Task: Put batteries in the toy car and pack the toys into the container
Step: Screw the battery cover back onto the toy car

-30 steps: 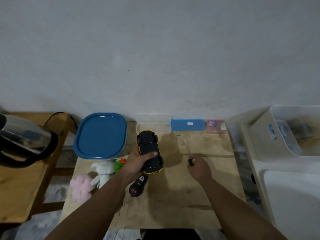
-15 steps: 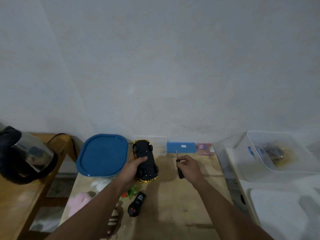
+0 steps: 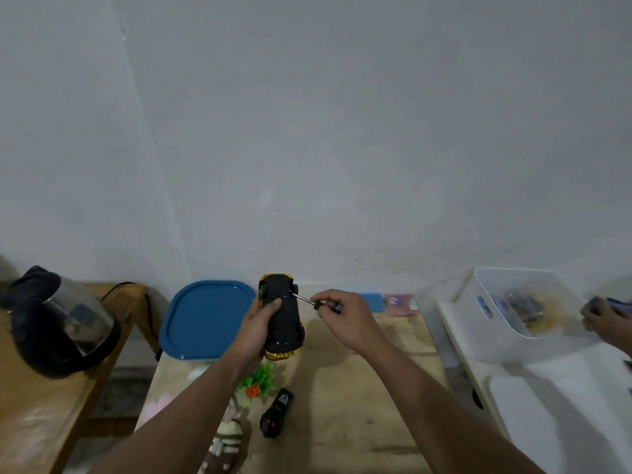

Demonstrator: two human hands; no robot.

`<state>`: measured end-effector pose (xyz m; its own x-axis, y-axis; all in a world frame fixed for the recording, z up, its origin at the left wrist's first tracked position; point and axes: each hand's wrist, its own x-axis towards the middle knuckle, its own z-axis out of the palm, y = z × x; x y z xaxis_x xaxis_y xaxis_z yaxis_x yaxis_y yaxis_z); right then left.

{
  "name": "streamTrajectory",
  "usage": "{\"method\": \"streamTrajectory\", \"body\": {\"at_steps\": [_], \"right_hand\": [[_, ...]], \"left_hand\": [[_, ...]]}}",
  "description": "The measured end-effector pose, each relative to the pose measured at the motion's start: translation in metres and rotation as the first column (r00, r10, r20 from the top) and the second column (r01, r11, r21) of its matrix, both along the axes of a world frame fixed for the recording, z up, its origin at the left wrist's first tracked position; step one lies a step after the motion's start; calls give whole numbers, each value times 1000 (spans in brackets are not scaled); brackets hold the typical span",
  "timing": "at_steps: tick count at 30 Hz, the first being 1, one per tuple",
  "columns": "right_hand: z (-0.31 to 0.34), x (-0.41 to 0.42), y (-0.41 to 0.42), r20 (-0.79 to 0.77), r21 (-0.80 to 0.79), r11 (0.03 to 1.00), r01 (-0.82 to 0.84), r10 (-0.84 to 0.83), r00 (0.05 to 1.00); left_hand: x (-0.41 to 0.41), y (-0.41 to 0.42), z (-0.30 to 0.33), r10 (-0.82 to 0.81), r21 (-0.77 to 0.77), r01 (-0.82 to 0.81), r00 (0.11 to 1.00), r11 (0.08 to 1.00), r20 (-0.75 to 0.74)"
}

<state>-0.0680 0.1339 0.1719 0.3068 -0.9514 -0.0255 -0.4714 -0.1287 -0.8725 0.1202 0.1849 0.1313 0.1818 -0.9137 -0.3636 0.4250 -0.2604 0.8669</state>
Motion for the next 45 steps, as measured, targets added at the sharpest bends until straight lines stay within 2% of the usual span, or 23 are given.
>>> {"method": "streamTrajectory", "body": {"at_steps": [11, 28, 33, 37, 39, 41, 43, 45], "right_hand": [[10, 2, 12, -80, -65, 996, -55, 49, 996], [13, -4, 10, -88, -68, 995, -69, 63, 994], [19, -5, 13, -224, -176, 971, -162, 121, 967], [28, -5, 13, -486, -292, 888, -356, 183, 855], [31, -3, 12, -534, -313, 869, -385, 174, 827], [35, -1, 12, -451, -298, 909, -291, 134, 882], [38, -1, 11, -317, -201, 968, -152, 83, 945], [39, 0, 12, -271, -124, 989, -82, 46, 961]], "left_hand": [[-5, 5, 2, 0, -54, 10, 982, 998, 187], [-20, 10, 6, 67, -121, -36, 964, 992, 258], [-21, 15, 6, 109, -171, -53, 935, 984, 338], [-20, 17, 3, 122, -204, -26, 873, 979, 471], [-19, 19, 0, 116, -204, -13, 857, 979, 502], [-19, 21, 1, 132, -210, -30, 860, 977, 493], [-19, 22, 4, 149, -221, -43, 858, 974, 491], [-19, 24, 8, 141, -226, -30, 858, 974, 495]]}}
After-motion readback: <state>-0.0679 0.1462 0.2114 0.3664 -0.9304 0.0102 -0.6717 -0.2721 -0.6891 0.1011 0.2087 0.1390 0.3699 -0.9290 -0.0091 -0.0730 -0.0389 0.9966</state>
